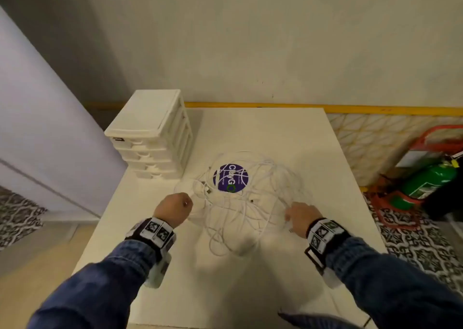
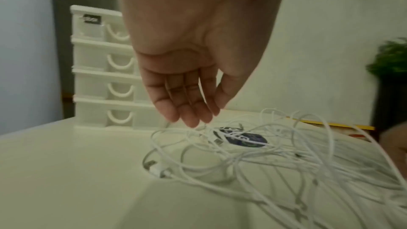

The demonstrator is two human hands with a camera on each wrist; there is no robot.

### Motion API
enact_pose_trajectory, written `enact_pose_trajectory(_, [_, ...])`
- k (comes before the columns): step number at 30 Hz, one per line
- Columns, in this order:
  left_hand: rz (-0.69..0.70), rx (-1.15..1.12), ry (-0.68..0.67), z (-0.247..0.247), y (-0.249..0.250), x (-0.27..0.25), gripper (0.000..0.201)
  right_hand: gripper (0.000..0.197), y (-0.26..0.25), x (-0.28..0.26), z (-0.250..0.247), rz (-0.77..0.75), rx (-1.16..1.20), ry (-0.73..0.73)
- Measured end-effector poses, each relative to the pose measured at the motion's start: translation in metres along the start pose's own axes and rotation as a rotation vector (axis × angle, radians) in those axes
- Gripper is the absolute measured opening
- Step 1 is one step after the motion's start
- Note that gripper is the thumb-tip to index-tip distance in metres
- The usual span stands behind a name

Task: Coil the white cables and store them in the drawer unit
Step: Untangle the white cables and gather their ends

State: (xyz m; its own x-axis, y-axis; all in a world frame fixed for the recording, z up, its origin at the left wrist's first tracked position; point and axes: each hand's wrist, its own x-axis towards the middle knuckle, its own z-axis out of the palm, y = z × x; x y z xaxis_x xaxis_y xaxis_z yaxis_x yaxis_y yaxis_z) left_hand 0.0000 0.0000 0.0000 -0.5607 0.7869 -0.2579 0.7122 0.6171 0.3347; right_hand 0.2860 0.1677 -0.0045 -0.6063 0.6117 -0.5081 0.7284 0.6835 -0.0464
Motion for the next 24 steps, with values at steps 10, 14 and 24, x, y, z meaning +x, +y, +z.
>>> enact_pose_trajectory(10, [-0.056, -0.180, 0.103, 0.009, -0.040, 0.036, 0.022, 0.026, 0.003, -0.001, 0.007, 0.071, 0.098, -0.011])
enact_pose_trajectory(14, [0.130, -0.081, 0.052, 0.010, -0.032, 0.068, 0.033, 0.023, -0.008, 0.001, 0.004, 0.085, 0.410, 0.124])
enact_pose_trajectory(24, [0.133, 0.427, -0.123, 0.019, -0.003, 0.095, 0.046, 0.021, -0.054, -0.004, -0.051, -0.004, 0.802, 0.931])
